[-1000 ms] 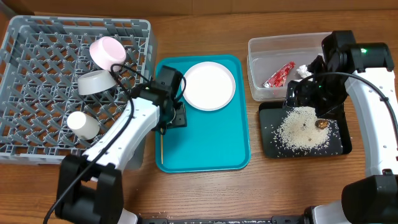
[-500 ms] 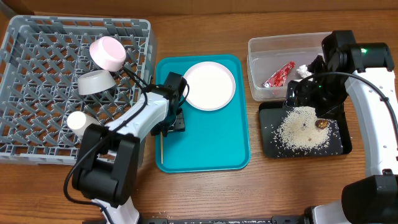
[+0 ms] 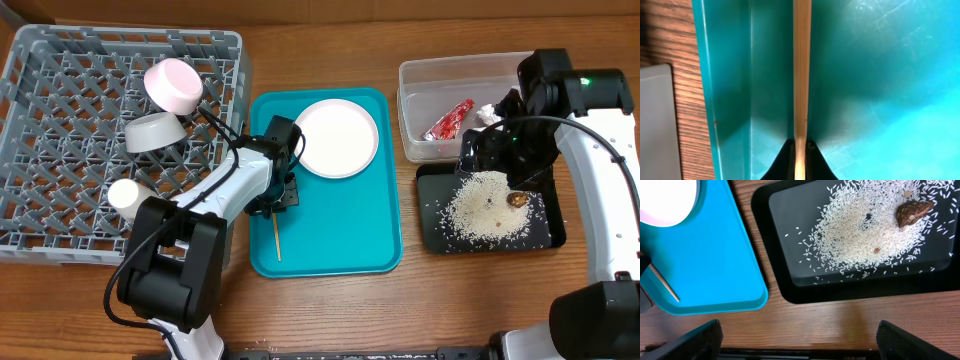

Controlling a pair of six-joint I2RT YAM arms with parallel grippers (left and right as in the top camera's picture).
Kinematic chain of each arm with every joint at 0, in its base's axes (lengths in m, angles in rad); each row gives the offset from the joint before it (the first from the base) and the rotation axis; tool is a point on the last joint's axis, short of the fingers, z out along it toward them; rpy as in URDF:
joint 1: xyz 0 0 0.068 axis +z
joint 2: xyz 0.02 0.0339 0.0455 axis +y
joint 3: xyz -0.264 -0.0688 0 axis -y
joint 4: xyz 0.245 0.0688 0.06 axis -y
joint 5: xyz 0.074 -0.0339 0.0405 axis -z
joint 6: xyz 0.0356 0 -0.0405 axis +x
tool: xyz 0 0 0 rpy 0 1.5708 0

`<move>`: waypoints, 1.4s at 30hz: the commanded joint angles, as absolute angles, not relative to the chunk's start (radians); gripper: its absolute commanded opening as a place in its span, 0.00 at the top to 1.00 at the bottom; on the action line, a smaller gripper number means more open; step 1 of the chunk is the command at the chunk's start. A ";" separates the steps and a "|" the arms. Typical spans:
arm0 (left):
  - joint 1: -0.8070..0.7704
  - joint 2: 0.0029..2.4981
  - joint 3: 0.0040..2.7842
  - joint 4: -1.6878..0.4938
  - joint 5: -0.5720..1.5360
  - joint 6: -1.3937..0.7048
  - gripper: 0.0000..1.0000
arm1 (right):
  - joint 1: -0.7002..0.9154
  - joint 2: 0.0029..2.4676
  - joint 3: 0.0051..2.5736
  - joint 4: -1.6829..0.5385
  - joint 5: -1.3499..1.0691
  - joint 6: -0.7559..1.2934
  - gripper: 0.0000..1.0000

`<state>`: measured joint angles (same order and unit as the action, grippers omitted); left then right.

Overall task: Sort waste into correct bins and load items into the dishwasher
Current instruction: 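Grasp the second wooden chopstick on the tray with the left gripper, then carry the second chopstick into the dish rack and release it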

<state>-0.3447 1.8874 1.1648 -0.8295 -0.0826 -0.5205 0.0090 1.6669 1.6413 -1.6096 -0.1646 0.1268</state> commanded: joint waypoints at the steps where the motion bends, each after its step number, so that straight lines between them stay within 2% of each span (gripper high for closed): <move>1: -0.341 1.926 1.152 -0.830 -0.052 -0.516 0.96 | 0.011 1.632 1.645 -1.608 -0.158 0.125 0.00; 6: -0.339 1.900 1.198 -0.888 -0.051 -0.511 0.96 | 0.011 1.632 1.645 -1.610 -0.158 0.125 0.00; 12: -0.337 1.751 1.333 -0.975 -0.074 -0.420 0.96 | 0.011 1.632 1.645 -1.610 -0.158 0.125 0.00; 20: -0.266 1.588 1.426 -1.042 -0.208 -0.181 0.96 | 0.011 1.632 1.645 -1.609 -0.158 0.125 0.00; 26: -0.150 1.602 1.425 -1.024 -0.220 -0.050 0.96 | 0.011 1.632 1.645 -1.608 -0.158 0.125 0.00; 32: -0.067 1.674 1.425 -0.981 -0.179 -0.027 0.96 | 0.011 1.632 1.645 -1.608 -0.158 0.125 0.00; 34: -0.063 1.701 1.425 -0.973 -0.154 -0.022 0.91 | 0.011 1.632 1.645 -1.608 -0.158 0.125 0.00; 36: -0.064 1.713 1.425 -0.971 -0.157 -0.022 0.58 | 0.011 1.632 1.645 -1.608 -0.158 0.125 0.00; 37: -0.064 1.713 1.425 -0.970 -0.155 -0.022 0.50 | 0.011 1.632 1.645 -1.608 -0.158 0.125 0.00; 42: -0.083 1.677 1.458 -0.972 -0.070 -0.022 0.41 | 0.011 1.632 1.645 -1.608 -0.158 0.125 0.00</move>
